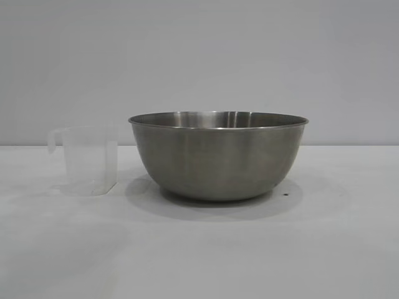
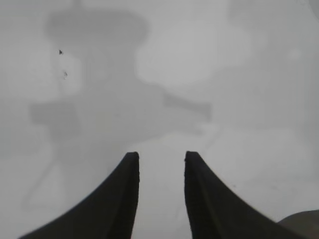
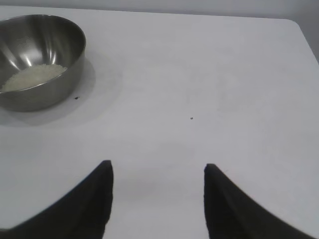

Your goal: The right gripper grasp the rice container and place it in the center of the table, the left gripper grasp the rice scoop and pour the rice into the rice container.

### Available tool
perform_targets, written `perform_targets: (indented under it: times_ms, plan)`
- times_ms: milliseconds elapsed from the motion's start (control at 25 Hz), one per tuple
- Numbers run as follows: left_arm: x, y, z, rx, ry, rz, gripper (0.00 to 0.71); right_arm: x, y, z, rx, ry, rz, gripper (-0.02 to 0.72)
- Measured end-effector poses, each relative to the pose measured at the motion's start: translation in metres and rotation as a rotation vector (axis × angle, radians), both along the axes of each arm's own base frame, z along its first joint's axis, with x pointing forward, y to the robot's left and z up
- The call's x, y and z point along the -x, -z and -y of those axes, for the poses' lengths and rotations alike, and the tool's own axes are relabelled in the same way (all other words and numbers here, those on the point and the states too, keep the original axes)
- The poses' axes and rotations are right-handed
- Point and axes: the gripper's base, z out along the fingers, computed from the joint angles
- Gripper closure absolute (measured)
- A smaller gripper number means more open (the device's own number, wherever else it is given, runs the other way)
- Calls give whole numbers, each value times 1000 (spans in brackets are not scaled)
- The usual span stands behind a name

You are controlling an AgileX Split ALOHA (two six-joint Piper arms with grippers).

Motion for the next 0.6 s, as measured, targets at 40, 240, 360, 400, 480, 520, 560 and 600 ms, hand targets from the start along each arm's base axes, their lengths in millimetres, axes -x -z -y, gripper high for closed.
perform_targets:
  times_ms: [40, 240, 360, 400, 480, 520, 560, 600]
  plan:
    - [3, -3, 0, 0, 1, -5, 492, 0, 0, 0, 0, 0, 0, 324]
    - [16, -18, 0, 2, 5, 4, 492, 0, 0, 0, 0, 0, 0, 324]
    - [24, -30, 0, 2, 6, 33, 492, 0, 0, 0, 0, 0, 0, 324]
    - [28, -34, 0, 3, 6, 48, 492, 0, 0, 0, 0, 0, 0, 324]
    - [37, -45, 0, 3, 7, 85, 492, 0, 0, 0, 0, 0, 0, 324]
    - [42, -50, 0, 4, 7, 104, 492, 0, 0, 0, 0, 0, 0, 324]
    - [48, -55, -1, 4, 7, 126, 492, 0, 0, 0, 0, 0, 0, 324]
    - [56, -58, -1, 4, 8, 143, 492, 0, 0, 0, 0, 0, 0, 324]
